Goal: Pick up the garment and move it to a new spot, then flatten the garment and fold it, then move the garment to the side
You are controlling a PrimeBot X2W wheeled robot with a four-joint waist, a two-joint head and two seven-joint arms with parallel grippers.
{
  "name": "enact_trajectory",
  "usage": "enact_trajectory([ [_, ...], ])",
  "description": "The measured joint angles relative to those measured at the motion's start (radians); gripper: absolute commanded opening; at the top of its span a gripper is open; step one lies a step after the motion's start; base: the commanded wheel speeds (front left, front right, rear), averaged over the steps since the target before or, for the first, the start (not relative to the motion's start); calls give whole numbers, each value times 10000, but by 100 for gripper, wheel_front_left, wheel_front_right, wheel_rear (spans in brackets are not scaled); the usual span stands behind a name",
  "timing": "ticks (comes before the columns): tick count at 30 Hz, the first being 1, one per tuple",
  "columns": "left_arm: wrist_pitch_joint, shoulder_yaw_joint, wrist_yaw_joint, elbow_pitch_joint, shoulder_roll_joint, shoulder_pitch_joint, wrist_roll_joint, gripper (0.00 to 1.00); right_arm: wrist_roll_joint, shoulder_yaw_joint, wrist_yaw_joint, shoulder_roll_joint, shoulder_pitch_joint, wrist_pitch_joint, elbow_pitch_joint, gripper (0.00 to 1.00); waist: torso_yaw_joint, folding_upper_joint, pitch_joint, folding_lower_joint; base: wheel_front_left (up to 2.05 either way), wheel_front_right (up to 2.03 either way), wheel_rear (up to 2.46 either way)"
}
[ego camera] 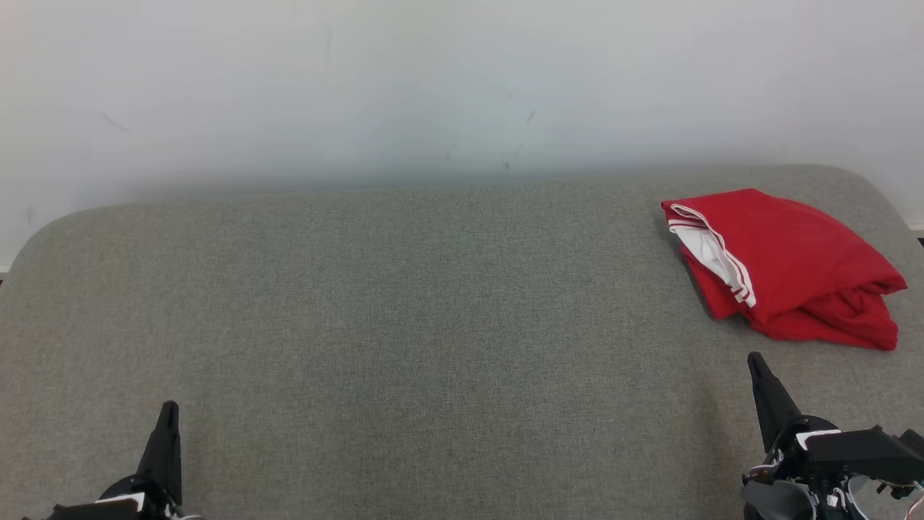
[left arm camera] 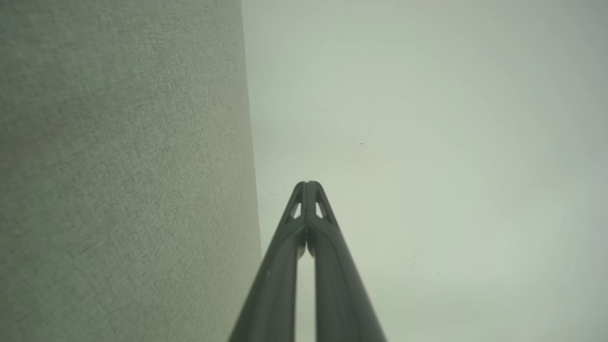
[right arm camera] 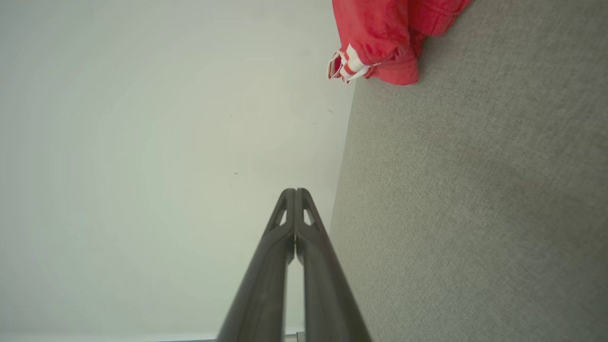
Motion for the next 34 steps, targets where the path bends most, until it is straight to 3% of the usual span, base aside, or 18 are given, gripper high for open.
enact_trajectory([
  [34,0,0,0,0,0,0,0,0,0,0,0,0,-1,0,2,0,0,0,0,0,0,0,0],
])
